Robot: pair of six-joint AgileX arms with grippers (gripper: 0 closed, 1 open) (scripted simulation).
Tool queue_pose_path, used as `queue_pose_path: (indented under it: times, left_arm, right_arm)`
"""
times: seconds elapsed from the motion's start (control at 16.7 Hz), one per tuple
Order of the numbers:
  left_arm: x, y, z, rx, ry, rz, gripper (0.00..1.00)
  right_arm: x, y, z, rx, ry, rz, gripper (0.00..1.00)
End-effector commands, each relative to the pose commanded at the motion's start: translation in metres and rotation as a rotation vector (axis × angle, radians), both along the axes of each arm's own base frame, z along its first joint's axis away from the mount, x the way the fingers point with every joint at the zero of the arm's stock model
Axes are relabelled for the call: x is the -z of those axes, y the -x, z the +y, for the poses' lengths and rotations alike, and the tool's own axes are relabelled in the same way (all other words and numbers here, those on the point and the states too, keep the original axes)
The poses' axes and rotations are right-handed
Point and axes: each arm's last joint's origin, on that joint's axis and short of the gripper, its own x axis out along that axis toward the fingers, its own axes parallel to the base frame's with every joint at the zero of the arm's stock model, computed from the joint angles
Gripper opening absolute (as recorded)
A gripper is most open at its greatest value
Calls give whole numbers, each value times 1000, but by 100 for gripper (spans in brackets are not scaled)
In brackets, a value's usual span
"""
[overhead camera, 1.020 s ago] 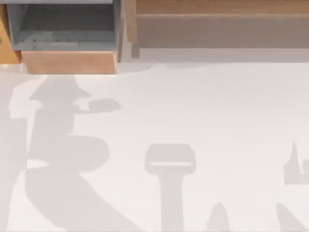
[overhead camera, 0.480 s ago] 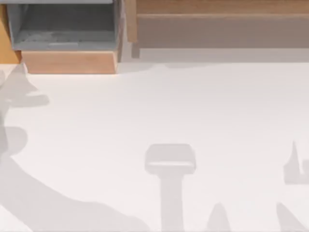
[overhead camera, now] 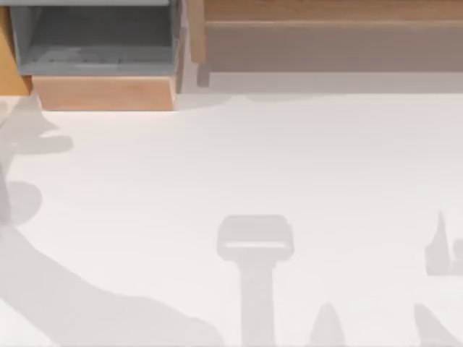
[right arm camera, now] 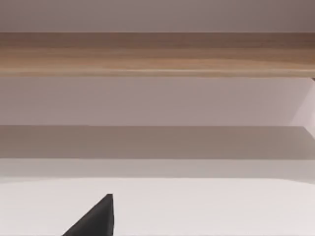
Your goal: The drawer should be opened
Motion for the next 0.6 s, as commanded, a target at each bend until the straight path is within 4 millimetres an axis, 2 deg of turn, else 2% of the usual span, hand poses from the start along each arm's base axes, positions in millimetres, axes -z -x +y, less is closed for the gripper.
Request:
queue_pose_path:
  times: [0.18,0.42,0.6]
  left_arm:
    - [0,-12,0,0,0,0,100]
    - [0,-14,0,0,0,0,100]
    - [0,-14,0,0,0,0,77]
  right_arm:
    - [0,0,0,0,0,0,100]
    - [0,0,0,0,0,0,100]
    - [0,0,0,0,0,0,100]
